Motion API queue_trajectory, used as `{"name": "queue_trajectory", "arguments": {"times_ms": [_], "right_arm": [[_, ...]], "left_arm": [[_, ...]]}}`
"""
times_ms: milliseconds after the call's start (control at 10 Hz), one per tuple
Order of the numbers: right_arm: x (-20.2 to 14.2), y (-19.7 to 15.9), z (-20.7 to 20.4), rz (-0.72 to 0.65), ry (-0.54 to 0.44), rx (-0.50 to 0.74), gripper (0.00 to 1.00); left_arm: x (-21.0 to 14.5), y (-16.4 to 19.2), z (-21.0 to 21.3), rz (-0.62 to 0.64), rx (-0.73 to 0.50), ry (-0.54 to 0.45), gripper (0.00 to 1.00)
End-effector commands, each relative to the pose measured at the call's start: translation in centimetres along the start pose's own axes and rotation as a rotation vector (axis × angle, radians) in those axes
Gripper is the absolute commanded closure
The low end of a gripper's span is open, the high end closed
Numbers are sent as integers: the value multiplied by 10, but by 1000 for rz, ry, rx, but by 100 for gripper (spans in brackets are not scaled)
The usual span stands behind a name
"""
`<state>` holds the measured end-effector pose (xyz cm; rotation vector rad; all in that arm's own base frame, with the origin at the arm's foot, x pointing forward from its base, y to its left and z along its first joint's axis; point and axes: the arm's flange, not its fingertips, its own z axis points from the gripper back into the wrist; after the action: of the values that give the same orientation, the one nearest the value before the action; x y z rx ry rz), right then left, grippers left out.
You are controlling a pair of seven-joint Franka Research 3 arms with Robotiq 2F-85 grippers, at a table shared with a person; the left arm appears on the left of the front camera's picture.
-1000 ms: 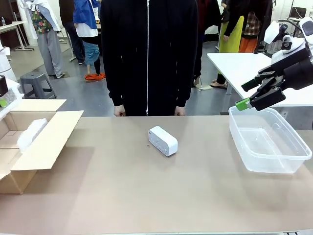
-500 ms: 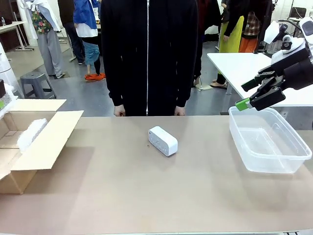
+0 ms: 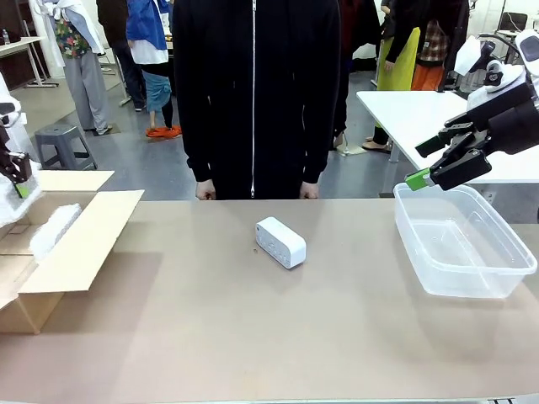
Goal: Separate and place wrapped and unwrapped clocks.
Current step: If the picked Digital clock is wrapped, place it in the Package Box ; if not, place it in the Organizing box.
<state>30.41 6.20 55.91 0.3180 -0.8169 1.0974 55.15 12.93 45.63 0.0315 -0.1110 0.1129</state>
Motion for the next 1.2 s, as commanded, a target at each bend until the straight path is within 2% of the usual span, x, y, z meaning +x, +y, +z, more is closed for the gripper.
{"name": "queue_trajectory", "arguments": {"times_ms": [0,700,1100], "right_arm": [[-1,0,-2,-3,-12,17,0],[-1,0,-2,-3,-12,17,0],[-1,0,-2,-3,-12,17,0]], "left_arm": [[6,0,-10,58,58,-7,47],[-2,20,-45,122,198,46,47],[-2,16,-54,95,237,50,47]]}}
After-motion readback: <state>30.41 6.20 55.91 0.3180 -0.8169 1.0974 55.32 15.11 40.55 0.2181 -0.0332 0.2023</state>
